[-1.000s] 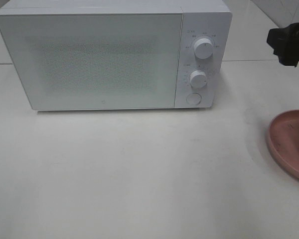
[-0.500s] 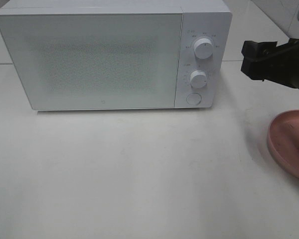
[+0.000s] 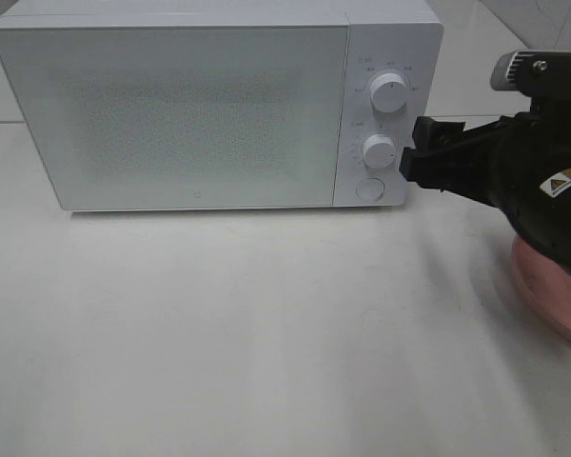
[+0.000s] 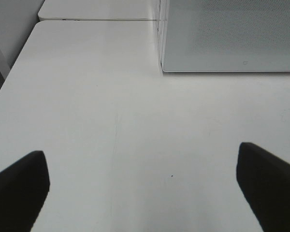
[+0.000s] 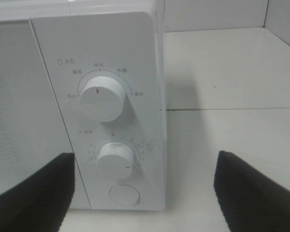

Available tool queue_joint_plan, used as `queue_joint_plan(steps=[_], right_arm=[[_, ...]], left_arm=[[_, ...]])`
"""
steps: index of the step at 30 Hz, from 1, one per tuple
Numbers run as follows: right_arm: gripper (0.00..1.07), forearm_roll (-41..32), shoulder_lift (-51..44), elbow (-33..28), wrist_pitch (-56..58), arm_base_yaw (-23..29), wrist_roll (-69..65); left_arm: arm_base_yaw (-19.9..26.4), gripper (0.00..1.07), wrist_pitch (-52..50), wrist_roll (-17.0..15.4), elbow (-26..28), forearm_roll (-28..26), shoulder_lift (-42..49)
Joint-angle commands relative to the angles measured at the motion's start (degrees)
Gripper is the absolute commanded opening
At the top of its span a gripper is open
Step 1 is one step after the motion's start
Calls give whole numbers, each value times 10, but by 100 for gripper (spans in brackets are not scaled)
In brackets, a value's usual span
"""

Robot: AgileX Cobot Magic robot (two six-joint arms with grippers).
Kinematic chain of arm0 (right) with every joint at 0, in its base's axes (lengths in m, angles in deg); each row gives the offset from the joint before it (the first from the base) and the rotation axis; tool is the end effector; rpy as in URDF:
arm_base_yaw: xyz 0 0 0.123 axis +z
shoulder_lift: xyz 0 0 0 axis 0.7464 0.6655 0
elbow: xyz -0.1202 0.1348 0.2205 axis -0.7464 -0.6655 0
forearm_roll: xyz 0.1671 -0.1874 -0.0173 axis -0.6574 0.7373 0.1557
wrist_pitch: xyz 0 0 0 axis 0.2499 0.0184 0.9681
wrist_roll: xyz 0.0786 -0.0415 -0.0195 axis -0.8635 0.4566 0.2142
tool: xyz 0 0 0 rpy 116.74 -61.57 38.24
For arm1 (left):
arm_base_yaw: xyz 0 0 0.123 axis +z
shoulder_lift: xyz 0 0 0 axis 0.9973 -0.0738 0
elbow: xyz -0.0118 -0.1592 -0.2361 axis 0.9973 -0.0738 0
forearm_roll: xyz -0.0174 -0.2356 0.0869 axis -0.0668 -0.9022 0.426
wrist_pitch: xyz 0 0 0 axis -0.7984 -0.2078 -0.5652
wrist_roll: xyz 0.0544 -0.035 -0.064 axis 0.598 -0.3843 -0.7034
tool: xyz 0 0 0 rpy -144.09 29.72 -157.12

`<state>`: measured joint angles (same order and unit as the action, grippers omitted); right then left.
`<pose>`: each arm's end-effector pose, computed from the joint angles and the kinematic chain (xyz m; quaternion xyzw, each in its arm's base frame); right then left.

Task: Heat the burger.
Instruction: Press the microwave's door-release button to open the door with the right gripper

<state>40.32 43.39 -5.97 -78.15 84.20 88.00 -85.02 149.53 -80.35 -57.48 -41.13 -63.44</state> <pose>0.2284 0.1067 0.1960 -0.0081 0.7430 0.0413 0.6680 -0.0049 -0.0035 0.2783 0.0041 0.8482 -0.0125 0.5295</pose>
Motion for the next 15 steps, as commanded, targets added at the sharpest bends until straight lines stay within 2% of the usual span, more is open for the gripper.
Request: queue_joint_plan(steps=[1,2,4,10,15], right_arm=[[76,-38,19,-1,-32,33,22],[76,-38,19,-1,-32,33,22],[76,-79,42,-1,-56,69,29],[76,-107,73,-1,-67,112,29],[76,-125,88,-1,-69,124,29]], left_arm=[[-2,105,-3,-1,-1,1,12],[-2,105,-3,-1,-1,1,12],[-2,105,-3,-1,-1,1,12],[-2,105,-3,-1,-1,1,12],[-2,105,-3,-1,-1,1,12]])
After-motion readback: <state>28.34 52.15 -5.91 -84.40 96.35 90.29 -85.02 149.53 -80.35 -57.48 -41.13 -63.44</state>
